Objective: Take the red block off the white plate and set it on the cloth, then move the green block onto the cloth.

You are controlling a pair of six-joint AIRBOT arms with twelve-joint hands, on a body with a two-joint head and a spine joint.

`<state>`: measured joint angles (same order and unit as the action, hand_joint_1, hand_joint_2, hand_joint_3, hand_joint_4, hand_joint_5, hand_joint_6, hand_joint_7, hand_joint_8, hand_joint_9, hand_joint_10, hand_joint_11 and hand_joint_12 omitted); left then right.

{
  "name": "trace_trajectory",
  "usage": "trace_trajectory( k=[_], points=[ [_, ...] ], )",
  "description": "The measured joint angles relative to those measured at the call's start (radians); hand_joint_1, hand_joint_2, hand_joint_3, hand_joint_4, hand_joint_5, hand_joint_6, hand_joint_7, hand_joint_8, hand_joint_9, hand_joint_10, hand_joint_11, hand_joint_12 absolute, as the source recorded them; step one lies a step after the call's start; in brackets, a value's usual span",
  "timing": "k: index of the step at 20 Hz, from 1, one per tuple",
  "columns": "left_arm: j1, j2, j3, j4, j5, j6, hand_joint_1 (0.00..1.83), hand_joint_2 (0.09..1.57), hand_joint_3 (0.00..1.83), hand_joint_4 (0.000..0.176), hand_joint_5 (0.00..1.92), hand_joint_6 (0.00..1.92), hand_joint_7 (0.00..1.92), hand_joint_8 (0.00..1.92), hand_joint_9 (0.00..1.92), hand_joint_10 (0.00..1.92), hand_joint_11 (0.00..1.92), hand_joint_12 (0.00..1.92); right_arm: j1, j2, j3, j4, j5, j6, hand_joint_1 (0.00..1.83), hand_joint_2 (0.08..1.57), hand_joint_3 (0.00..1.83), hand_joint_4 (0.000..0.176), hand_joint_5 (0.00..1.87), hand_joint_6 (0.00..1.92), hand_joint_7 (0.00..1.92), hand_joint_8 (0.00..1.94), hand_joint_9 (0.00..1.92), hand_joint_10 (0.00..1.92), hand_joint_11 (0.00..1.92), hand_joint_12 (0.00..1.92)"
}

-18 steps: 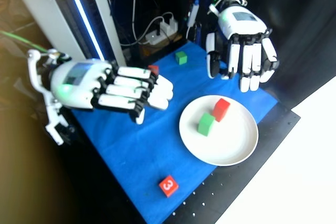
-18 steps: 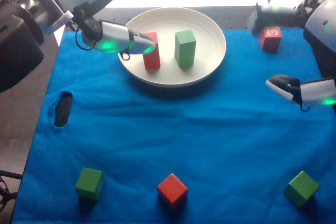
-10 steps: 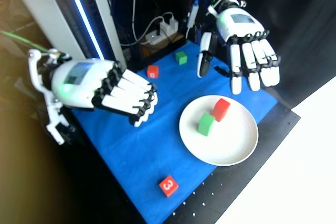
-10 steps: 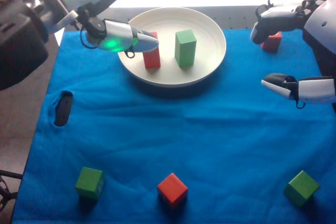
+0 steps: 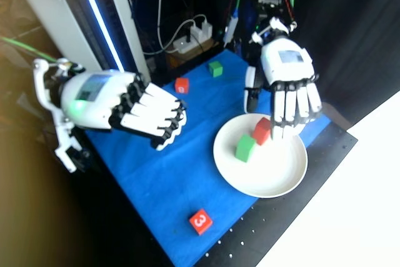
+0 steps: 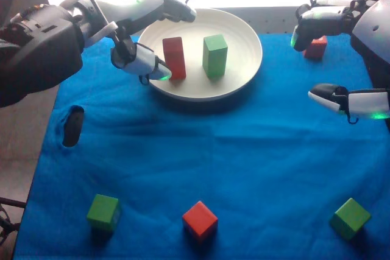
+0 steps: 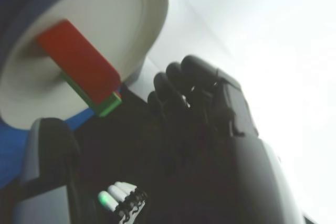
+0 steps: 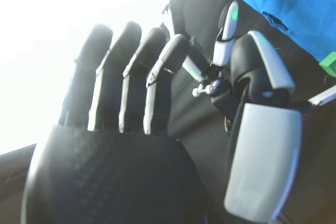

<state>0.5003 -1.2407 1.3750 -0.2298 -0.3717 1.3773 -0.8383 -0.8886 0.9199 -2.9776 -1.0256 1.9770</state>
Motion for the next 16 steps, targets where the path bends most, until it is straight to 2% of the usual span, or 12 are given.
trace_trajectory(
  k=[1,2,6,8,10,11,14,15,16],
  points=[
    [0.000,-0.004,0.006,0.000,0.005,0.000,1.05,0.90,0.00,0.004,0.55,0.01,0.57,0.05,0.31,0.95,0.14,1.55,0.000,0.000,0.000,0.000,0.000,0.000,1.14,0.78,0.29,0.000,0.68,0.82,0.58,1.11,0.47,1.36,0.29,1.79],
    [0.000,-0.008,0.009,0.001,0.010,0.000,1.06,0.90,0.00,0.000,0.56,0.01,0.58,0.06,0.32,0.96,0.15,1.56,0.000,0.000,0.000,0.000,0.000,0.000,1.14,0.80,0.26,0.000,0.66,0.83,0.57,1.10,0.46,1.34,0.28,1.78],
    [0.000,-0.044,0.040,-0.002,0.026,0.000,1.04,0.92,0.00,0.000,0.58,0.02,0.59,0.07,0.32,1.03,0.17,1.59,0.000,0.000,0.000,0.000,0.000,0.000,1.19,0.80,0.21,0.000,0.69,0.84,0.60,1.12,0.49,1.34,0.33,1.76],
    [0.000,-0.060,0.058,-0.006,0.036,-0.002,1.03,0.93,0.00,0.000,0.61,0.02,0.66,0.09,0.38,0.92,0.19,1.54,0.000,0.000,0.001,0.000,0.000,0.000,1.19,0.80,0.20,0.000,0.71,0.84,0.63,1.11,0.55,1.31,0.40,1.71],
    [0.000,-0.071,0.073,-0.019,0.040,-0.002,1.05,0.93,0.00,0.000,0.64,0.03,0.69,0.10,0.41,0.92,0.21,1.54,0.000,0.000,0.001,0.000,0.000,0.000,1.18,0.81,0.21,0.000,0.71,0.84,0.64,1.11,0.55,1.31,0.41,1.71],
    [0.000,-0.073,0.081,-0.027,0.045,-0.002,1.04,0.97,0.01,0.000,0.70,0.06,0.73,0.14,0.42,1.02,0.25,1.59,0.000,0.000,0.001,0.000,0.000,0.000,1.16,0.80,0.22,0.000,0.70,0.90,0.64,1.15,0.56,1.36,0.41,1.74],
    [0.002,-0.083,0.098,-0.044,0.057,-0.001,1.06,1.00,0.01,0.000,0.77,0.08,0.76,0.18,0.46,1.03,0.30,1.59,0.000,0.000,0.001,0.000,-0.001,0.000,1.15,0.81,0.21,0.000,0.66,0.92,0.61,1.14,0.53,1.36,0.39,1.74],
    [0.002,-0.084,0.100,-0.047,0.058,-0.002,1.11,1.03,0.01,0.000,0.79,0.09,0.80,0.20,0.53,0.99,0.35,1.55,0.000,0.000,0.001,0.000,-0.001,0.000,1.16,0.78,0.22,0.000,0.70,0.93,0.67,1.14,0.60,1.38,0.46,1.76],
    [0.002,-0.087,0.100,-0.047,0.059,-0.005,1.13,1.08,0.01,0.000,0.84,0.08,0.87,0.22,0.66,0.88,0.45,1.55,0.000,0.000,0.001,0.000,-0.003,0.000,1.14,0.76,0.30,0.000,0.72,0.97,0.69,1.17,0.63,1.39,0.51,1.76]
  ],
)
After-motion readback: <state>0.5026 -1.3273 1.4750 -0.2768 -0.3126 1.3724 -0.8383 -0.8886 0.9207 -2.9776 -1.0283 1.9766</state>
